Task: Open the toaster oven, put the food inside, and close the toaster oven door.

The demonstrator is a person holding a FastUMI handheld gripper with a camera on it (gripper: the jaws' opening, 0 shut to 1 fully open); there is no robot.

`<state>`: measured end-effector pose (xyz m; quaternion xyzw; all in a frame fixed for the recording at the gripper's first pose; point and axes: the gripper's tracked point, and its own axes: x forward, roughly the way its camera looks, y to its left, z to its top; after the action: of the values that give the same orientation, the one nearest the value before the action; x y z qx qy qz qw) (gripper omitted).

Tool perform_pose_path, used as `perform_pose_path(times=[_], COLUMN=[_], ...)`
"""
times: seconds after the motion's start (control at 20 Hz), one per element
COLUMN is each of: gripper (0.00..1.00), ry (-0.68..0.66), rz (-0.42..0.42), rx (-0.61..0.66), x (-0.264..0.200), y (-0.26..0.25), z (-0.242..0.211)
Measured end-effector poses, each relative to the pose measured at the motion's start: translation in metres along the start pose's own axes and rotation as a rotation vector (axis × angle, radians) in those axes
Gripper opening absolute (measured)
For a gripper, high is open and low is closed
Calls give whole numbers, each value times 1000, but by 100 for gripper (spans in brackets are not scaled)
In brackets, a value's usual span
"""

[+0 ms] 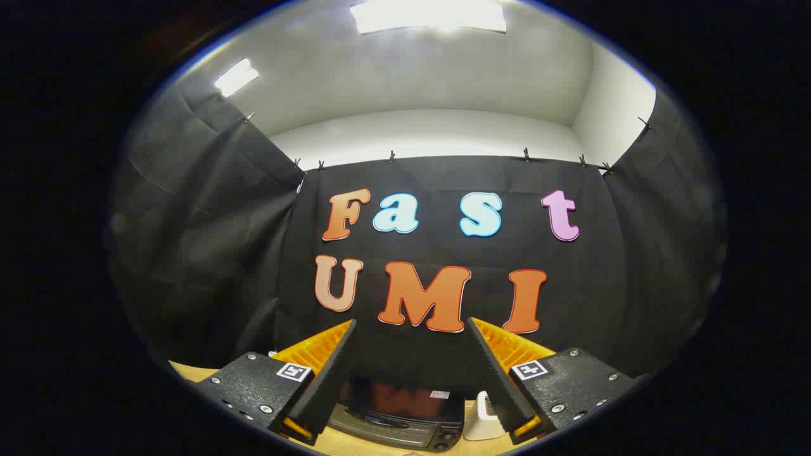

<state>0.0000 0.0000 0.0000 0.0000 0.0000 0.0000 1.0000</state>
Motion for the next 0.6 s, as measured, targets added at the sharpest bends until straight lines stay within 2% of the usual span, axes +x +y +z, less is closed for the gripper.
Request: perform_pose_path(times=[0.6], gripper=[99], ry=[-12], rz=[24], rx=[0], x=[3], y=[15], z=[3])
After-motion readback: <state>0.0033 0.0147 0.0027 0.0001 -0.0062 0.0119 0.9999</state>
